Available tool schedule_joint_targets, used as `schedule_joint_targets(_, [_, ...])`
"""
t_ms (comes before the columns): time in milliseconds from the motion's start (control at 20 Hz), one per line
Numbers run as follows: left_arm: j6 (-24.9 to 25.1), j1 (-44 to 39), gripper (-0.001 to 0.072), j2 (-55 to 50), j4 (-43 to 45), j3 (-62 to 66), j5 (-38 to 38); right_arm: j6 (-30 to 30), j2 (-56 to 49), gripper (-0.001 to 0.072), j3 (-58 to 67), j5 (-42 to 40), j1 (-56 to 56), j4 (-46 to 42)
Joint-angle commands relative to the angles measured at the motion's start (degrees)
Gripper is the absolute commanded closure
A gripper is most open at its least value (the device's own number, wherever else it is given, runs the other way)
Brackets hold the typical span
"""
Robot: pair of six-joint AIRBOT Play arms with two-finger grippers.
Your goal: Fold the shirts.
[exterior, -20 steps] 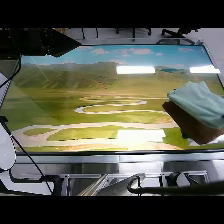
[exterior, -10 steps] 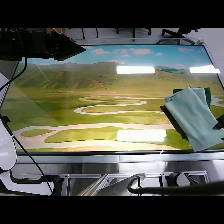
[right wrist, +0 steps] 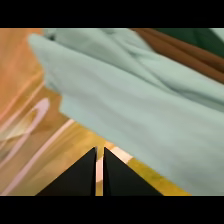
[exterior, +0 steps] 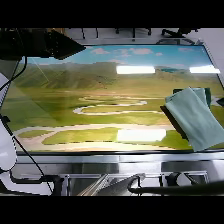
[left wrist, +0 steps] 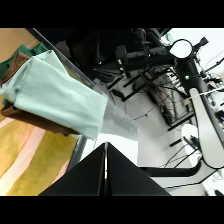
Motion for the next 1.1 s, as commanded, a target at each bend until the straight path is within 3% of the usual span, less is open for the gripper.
schedule_joint_targets(0, [-0.8, -0.1, 0.0696, 2.3, 8.0, -1.9, 0.0, -5.9, 0.9, 0.0682, -1.2, -1.9, 4.2, 10.3])
schedule_joint_targets(350, [0.0, -1.4, 0.0696, 19.1, 23.9, -27.4, 6.0, -7.5, 1.6, 0.0691, -13.9, -15.5, 33.9, 3.3])
schedule_joint_targets(550, [0.0, -4.8, 0.0697, 26.1, 31.8, -40.4, 9.7, -8.8, -3.6, 0.0692, -14.5, -17.9, 48.9, -4.0])
schedule_joint_targets(1050, [0.0, -6.9, 0.0694, 29.7, 31.5, -54.9, 15.2, -9.6, -10.0, 0.0692, -14.5, -18.0, 53.0, -3.8])
